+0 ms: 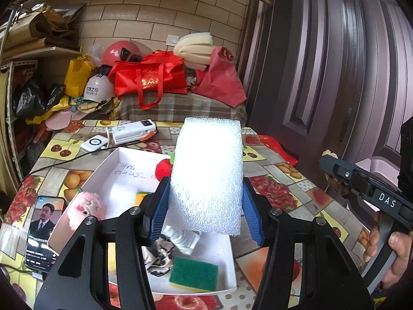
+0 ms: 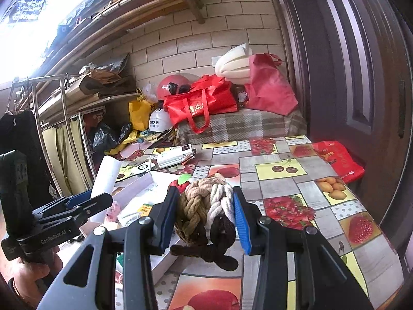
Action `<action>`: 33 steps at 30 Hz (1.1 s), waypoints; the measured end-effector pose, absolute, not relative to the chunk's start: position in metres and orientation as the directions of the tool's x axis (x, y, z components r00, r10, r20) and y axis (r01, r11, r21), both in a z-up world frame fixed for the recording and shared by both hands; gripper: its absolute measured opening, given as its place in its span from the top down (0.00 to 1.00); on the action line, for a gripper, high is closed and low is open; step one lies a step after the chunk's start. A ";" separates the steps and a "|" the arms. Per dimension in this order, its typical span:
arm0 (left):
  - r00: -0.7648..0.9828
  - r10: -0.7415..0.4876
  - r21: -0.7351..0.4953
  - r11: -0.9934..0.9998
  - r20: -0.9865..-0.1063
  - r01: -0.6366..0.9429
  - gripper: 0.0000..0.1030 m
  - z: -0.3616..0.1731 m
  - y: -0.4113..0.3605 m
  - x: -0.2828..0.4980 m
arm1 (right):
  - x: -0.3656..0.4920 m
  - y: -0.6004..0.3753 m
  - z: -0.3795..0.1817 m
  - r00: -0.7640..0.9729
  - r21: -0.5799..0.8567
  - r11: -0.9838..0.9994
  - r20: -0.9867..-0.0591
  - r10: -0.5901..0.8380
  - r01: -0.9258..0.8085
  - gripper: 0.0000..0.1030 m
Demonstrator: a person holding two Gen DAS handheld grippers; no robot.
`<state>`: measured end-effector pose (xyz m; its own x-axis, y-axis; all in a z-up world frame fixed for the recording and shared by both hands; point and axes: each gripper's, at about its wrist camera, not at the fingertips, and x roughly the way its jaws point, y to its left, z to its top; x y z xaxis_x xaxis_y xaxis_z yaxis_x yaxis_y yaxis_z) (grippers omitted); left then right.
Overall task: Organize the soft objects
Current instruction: 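Carry the foam block in the left tool while the right tool carries the rope knot over the box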
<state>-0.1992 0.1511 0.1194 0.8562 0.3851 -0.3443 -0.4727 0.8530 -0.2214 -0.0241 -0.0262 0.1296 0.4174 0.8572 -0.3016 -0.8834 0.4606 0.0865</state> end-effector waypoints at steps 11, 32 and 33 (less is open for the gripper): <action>0.836 0.409 -0.235 0.829 -0.366 -0.508 0.48 0.111 0.167 -0.206 | -0.034 0.000 0.133 0.381 0.069 0.422 -0.319 0.868 -0.904 0.60; 0.780 0.484 -0.216 0.777 -0.397 -0.592 0.48 0.110 0.207 -0.216 | -0.050 0.049 0.140 0.279 0.080 0.328 -0.360 0.890 -0.941 0.60; 0.776 0.489 -0.212 0.775 -0.398 -0.596 0.48 0.110 0.208 -0.217 | -0.050 0.052 0.141 0.277 0.077 0.325 -0.361 0.890 -0.943 0.60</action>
